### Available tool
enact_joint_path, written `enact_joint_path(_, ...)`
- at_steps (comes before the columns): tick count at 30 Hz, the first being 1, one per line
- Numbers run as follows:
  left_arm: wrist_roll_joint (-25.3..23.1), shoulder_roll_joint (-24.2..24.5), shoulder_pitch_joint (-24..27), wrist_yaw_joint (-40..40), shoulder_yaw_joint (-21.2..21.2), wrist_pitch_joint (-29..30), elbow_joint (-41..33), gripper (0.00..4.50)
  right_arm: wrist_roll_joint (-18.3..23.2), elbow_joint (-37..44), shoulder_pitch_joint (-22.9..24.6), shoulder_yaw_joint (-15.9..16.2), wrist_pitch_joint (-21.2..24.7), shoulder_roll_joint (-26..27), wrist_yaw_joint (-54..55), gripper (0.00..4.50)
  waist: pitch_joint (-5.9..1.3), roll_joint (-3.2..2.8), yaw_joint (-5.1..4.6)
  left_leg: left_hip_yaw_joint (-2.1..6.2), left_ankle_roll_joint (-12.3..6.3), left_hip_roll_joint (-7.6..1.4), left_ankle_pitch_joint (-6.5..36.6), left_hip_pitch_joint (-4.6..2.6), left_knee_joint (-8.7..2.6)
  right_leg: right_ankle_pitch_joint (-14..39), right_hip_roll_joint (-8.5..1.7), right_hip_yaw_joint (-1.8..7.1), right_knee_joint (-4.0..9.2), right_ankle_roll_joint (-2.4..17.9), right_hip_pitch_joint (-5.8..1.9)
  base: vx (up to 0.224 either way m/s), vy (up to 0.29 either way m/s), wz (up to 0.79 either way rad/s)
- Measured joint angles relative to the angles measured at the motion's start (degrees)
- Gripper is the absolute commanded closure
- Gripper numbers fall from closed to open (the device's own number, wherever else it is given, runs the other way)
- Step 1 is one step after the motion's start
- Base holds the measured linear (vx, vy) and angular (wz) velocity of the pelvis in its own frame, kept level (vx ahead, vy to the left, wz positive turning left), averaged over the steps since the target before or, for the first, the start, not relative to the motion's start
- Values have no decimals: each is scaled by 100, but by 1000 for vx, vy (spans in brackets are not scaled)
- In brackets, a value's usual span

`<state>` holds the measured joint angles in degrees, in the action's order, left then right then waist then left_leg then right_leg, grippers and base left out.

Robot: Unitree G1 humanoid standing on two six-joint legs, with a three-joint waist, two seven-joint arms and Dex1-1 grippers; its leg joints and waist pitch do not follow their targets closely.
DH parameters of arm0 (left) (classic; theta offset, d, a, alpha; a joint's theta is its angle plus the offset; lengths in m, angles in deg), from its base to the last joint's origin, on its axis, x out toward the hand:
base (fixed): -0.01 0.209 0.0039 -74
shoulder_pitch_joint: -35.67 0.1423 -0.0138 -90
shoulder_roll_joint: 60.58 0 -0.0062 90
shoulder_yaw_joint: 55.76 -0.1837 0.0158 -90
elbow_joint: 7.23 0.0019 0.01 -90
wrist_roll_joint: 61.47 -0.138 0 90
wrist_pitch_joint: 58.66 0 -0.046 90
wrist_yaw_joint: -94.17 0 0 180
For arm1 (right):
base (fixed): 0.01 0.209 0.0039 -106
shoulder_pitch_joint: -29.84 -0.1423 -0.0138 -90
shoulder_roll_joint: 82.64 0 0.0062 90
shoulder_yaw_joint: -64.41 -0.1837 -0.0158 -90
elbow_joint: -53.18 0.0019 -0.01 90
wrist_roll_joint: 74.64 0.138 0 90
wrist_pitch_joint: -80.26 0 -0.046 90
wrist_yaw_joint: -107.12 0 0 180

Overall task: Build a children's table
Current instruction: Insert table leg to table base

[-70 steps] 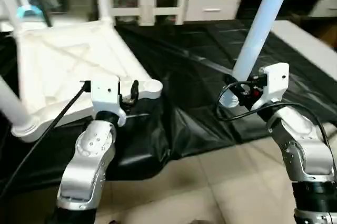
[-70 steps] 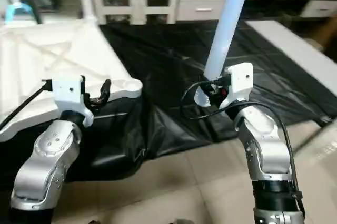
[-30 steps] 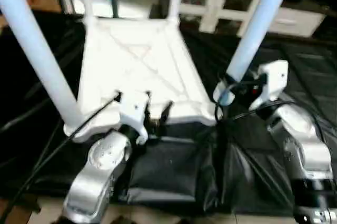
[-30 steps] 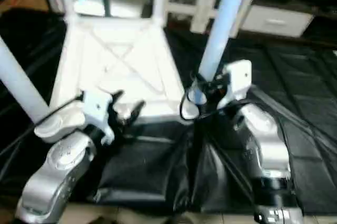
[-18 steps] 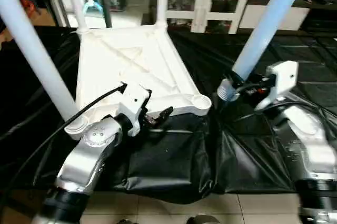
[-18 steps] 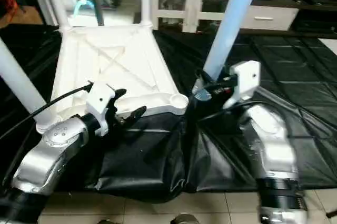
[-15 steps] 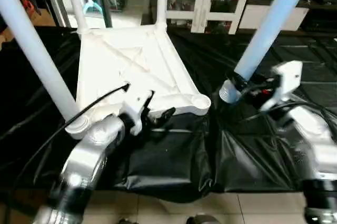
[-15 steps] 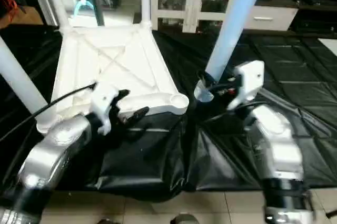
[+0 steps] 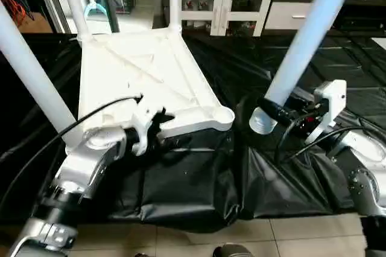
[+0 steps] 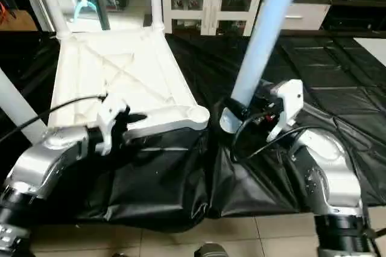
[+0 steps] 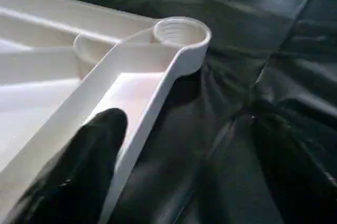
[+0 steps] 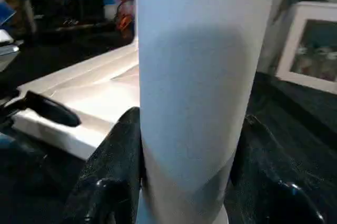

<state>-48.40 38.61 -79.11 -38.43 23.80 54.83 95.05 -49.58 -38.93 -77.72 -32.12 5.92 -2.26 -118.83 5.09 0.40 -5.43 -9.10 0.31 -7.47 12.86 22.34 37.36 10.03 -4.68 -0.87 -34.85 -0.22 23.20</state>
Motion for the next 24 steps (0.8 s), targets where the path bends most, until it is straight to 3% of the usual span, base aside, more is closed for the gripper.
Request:
enact_joint_path(2, -172, 42, -63, -20, -8, -108, 203, 30, -1, -25, -109, 31, -1, -8, -74, 264, 0, 18, -10, -13, -1, -2, -1, -1, 0, -1, -9, -1, 0, 2, 2, 0, 0, 0)
enact_joint_path(3, -239, 98, -85, -26, -11, -159, 292, 66, 0, -25, -128, 31, 2, -11, -79, 264, 0, 38, -3, -20, -1, -7, -1, -1, -2, -2, -9, -1, -1, 2, 3, 0, 0, 0)
enact_joint_path(7, -392, 161, -101, -84, -25, -260, 548, 85, -1, -64, -215, 31, 3, -15, -84, 264, 8, 66, 20, -72, -19, -19, -11, -1, -5, -28, -30, 0, -1, 45, 7, 27, 7, 0)
enact_joint_path(10, -393, 145, -177, 50, -113, -322, 611, 109, -1, -81, -252, 33, 3, -20, -87, 264, 19, 86, 93, -110, -59, -19, -15, 0, -22, -43, -49, 0, 4, 69, 10, 58, 17, 3)
enact_joint_path(12, -373, 137, -208, 184, -151, -330, 600, 118, -2, -81, -258, 74, 3, -20, -97, 264, 22, 90, 149, -121, -92, -18, -28, 6, -47, -43, -53, -2, 22, 70, 14, 56, 11, 2)
enact_joint_path(13, -373, 137, -220, 237, -171, -342, 600, 152, -2, -81, -260, 88, 3, -20, -104, 264, 22, 90, 171, -124, -93, -18, -28, 6, -57, -43, -53, -2, 32, 70, 15, 0, 0, 0)
enact_joint_path(15, -379, 139, -250, 370, -187, -359, 603, 155, -4, -82, -261, 90, 3, -20, -117, 264, 23, 91, 203, -130, -93, -19, -29, 6, -69, -43, -53, -2, 41, 70, 18, 0, 0, 0)
enact_joint_path(18, -394, 142, -317, 519, -216, -408, 616, 165, -30, -82, -261, 90, 2, -25, -139, 264, 26, 89, 221, -133, -93, -19, -29, 6, -75, -43, -53, -1, 46, 70, 20, 0, 0, 0)
enact_joint_path(19, -402, 144, -356, 574, -247, -424, 619, 197, -45, -82, -261, 89, 2, -28, -140, 264, 27, 87, 225, -134, -92, -19, -29, 6, -76, -43, -53, -1, 49, 70, 20, 0, 0, 0)
enact_joint_path(23, -477, 183, -430, 708, -408, -467, 619, 204, -46, -82, -260, 90, 0, -30, -141, 264, 29, 84, 226, -137, -79, -19, -22, 4, -77, -43, -53, 2, 49, 70, 20, 0, 0, 0)
enact_joint_path(24, -567, 216, -430, 721, -475, -472, 619, 233, -47, -81, -261, 90, -3, -33, -140, 264, 30, 82, 223, -137, -76, -19, -21, 4, -78, -43, -53, 2, 49, 70, 20, 0, 0, 0)
